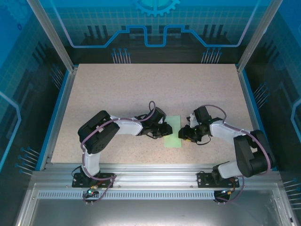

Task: Fold a paper plane with a square sheet of paper (pick it up from the middle)
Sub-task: Fold the triangle a second time at the center of the table, then turn over the paper at the center of the table.

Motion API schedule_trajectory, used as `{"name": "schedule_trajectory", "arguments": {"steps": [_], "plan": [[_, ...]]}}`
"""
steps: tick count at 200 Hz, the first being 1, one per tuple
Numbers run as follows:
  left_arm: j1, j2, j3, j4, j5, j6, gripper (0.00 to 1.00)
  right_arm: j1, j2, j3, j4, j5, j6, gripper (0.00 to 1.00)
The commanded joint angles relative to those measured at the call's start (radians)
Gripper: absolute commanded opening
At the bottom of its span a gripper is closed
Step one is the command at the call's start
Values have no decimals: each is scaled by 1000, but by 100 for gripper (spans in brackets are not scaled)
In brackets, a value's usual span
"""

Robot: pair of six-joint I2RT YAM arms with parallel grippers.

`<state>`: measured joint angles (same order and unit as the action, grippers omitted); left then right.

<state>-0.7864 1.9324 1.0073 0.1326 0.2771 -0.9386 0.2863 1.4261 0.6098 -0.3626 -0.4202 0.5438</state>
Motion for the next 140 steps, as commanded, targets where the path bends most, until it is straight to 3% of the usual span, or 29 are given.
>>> {"name": "schedule_trajectory", "arguments": {"steps": [1,56,140], "plan": [[4,-39,16,-48,-1,30,26,-12,19,12,44,-55,-23,39],[3,-42,11,-48,-1,27,26,-13,58,13,64,-105,-29,36],[4,-44,1,-60,-13,29,25,-20,-1,41,-32,30,-57,41]]}}
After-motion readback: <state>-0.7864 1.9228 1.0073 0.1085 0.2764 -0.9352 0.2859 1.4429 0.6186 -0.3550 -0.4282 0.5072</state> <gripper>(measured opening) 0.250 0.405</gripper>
